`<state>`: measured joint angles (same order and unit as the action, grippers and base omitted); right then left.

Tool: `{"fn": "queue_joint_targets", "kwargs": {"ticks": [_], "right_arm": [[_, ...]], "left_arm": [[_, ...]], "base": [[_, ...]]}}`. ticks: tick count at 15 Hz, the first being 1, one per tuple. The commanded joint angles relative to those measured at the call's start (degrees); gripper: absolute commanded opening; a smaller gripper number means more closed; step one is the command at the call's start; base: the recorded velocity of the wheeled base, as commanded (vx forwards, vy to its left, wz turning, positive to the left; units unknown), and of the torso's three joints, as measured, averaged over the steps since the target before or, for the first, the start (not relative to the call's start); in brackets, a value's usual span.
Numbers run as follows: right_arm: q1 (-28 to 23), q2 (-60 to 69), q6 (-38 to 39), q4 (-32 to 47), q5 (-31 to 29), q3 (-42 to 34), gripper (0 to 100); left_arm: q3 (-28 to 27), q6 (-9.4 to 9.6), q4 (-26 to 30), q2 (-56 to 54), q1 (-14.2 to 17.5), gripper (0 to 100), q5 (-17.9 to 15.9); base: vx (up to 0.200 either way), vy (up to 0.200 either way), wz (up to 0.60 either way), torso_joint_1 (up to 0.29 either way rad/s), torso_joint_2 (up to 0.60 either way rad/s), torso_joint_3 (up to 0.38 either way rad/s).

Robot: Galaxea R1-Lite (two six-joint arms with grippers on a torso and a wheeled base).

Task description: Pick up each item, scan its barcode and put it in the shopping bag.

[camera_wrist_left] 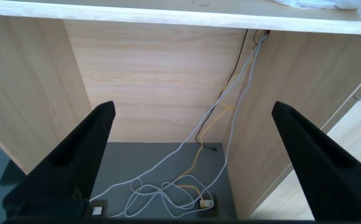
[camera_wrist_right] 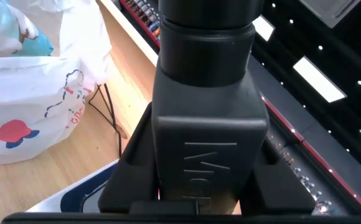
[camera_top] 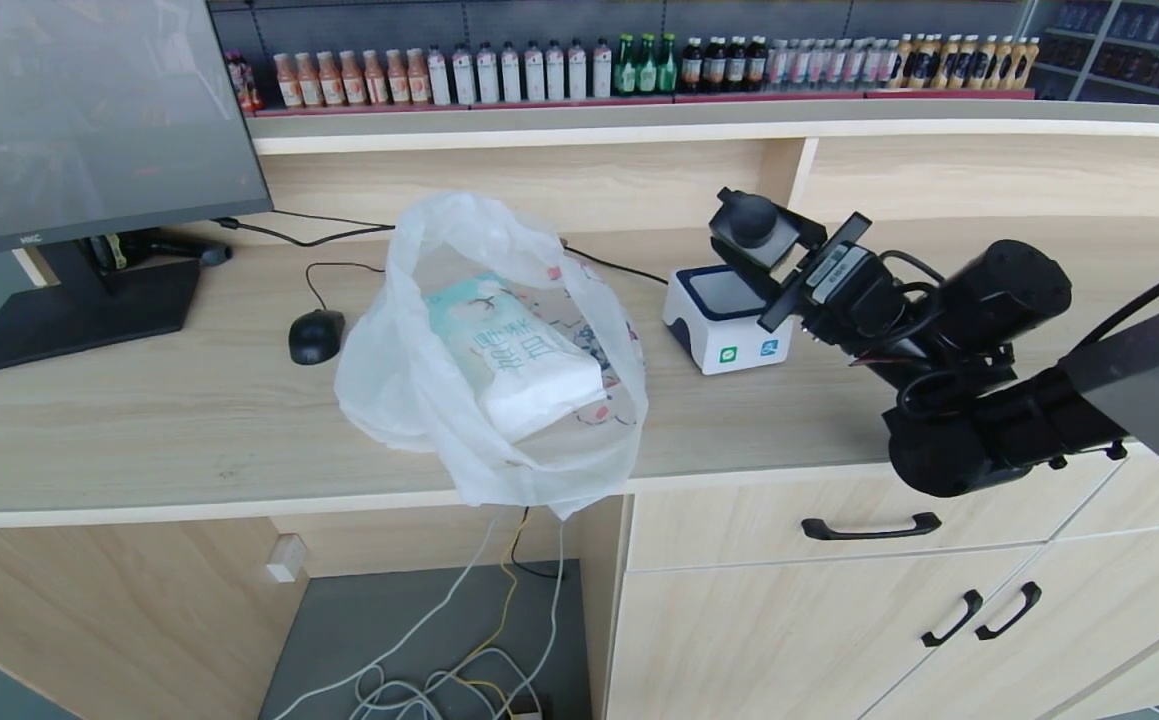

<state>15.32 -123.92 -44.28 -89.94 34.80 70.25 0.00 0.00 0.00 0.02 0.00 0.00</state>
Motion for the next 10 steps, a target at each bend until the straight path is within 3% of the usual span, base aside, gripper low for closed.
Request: {"fn": "queue_joint_targets", "kwargs": {"ticks": [1,10], "right_arm": [[-0.7,-0.7,0.0,-0.1,0.6,0.1,0],[-1.3,-3.9,-0.2,-0.1,1.8,0.2,0]], "left_arm": [[0.0,0.0,0.0,0.0,0.0,100,0.0],[0.0,0.0,0.0,0.0,0.0,100,0.0]], "base": [[0.0,0.0,0.0,0.0,0.0,0.0],[0.0,0.0,0.0,0.0,0.0,0.0]]}}
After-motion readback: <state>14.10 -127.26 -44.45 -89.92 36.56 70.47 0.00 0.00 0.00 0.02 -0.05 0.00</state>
